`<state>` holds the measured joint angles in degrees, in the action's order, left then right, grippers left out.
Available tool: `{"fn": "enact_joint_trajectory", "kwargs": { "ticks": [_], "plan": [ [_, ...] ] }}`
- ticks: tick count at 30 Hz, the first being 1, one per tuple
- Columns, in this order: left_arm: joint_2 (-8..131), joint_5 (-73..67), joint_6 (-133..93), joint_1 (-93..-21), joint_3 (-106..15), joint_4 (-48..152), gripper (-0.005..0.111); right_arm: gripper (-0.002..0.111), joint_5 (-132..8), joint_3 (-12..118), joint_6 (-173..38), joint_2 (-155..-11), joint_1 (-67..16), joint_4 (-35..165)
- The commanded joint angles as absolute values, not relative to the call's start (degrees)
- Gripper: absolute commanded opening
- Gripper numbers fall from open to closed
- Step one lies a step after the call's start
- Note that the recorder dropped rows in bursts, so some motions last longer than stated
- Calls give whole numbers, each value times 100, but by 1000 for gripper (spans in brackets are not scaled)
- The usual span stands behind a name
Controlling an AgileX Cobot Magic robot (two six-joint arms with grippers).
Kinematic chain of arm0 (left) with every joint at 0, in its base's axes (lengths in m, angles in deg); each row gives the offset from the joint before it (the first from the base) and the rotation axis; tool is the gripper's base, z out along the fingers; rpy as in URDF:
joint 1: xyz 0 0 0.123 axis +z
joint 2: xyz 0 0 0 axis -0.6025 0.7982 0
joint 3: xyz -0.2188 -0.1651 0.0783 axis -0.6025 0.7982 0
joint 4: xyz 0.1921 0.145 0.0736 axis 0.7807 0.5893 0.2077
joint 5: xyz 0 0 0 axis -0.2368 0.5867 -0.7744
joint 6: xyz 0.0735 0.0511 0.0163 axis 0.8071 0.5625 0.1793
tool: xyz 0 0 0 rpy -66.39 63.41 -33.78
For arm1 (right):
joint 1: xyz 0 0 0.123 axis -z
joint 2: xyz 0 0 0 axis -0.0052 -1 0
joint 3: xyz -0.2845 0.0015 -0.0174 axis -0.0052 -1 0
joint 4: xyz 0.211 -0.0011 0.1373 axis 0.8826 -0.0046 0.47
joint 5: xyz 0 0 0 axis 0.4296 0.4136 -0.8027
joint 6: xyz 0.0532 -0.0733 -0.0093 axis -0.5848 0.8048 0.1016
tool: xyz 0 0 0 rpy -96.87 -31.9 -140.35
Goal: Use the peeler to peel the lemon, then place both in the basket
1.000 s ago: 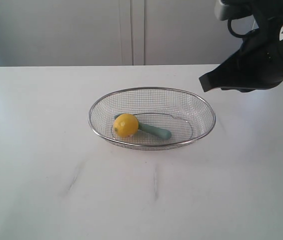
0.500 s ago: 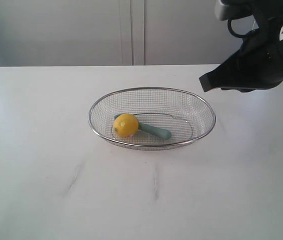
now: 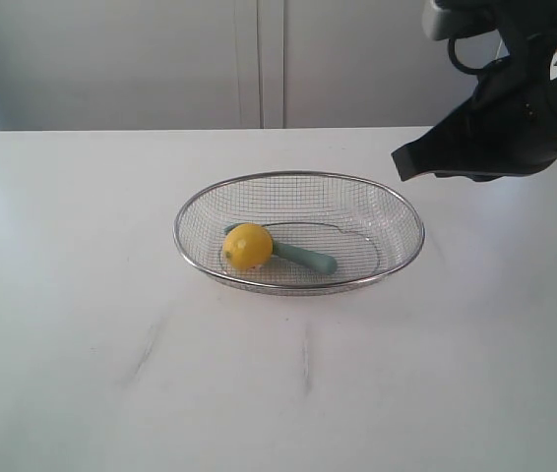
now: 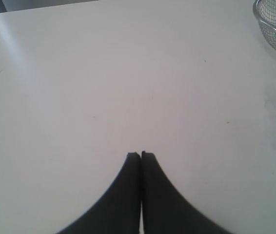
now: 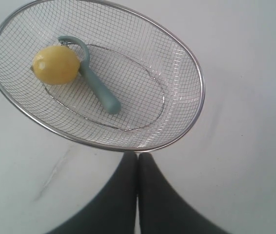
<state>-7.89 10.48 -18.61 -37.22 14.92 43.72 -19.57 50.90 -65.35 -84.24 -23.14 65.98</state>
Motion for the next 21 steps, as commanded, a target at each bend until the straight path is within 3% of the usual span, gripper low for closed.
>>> {"fn": "enact_joint_trajectory", "kwargs": {
  "ticks": [1, 21],
  "plan": [
    [-815, 1023, -1894, -3712, 1514, 4386, 0, 0, -1969, 5045, -6563, -8376, -2325, 6587],
    [-815, 898, -1836, -3712, 1514, 4386, 0, 0, -1969, 5045, -6563, -8376, -2325, 6587]
  ]
}}
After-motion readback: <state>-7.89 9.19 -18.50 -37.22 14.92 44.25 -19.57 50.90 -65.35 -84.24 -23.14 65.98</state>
